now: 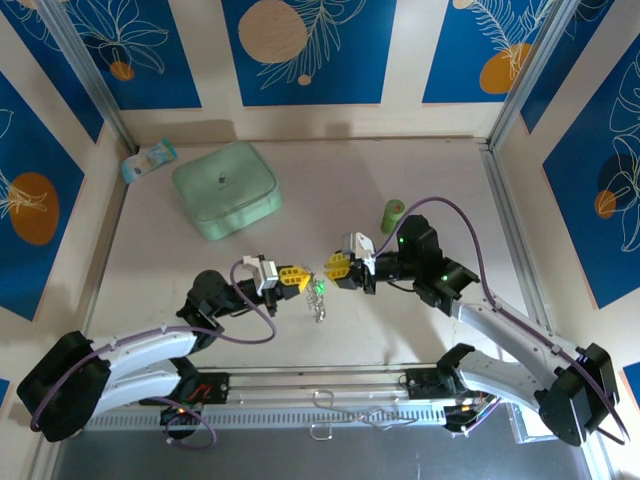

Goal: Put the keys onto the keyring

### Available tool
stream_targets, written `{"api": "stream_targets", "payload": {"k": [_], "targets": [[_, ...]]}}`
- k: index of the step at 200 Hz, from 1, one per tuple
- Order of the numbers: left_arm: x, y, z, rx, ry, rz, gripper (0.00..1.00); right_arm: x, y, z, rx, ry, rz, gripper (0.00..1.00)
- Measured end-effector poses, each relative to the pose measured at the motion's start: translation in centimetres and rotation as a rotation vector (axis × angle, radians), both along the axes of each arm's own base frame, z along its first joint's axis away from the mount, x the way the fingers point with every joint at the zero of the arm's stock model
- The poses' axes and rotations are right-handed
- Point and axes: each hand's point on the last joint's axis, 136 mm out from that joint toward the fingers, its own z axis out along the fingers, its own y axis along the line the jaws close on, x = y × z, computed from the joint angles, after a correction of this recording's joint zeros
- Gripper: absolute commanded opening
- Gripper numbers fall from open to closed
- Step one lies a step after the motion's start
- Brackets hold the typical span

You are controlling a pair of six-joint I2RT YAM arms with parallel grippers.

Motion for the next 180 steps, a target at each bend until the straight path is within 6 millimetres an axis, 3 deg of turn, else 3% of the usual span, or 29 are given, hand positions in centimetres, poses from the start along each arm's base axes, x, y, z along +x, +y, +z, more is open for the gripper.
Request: {"api": "stream_targets", "payload": {"k": [55, 123, 180], "targets": [[-0.3, -0.2, -0.2, 0.007, -0.006, -0.020, 0.00, -0.5, 1.4, -1.3, -0.031, 0.033, 0.041, 0.21], [-0.5, -0.3, -0.4, 0.012, -0.004, -0.037, 0.00, -0.2, 1.7, -1.3, -0.038, 0.026, 0.030, 0.15], [-0.6, -0.4, -0.4, 0.011, -0.007, -0.045, 0.00, -0.2, 2.1, -1.3, -0.045, 0.033, 0.040, 0.15]]}}
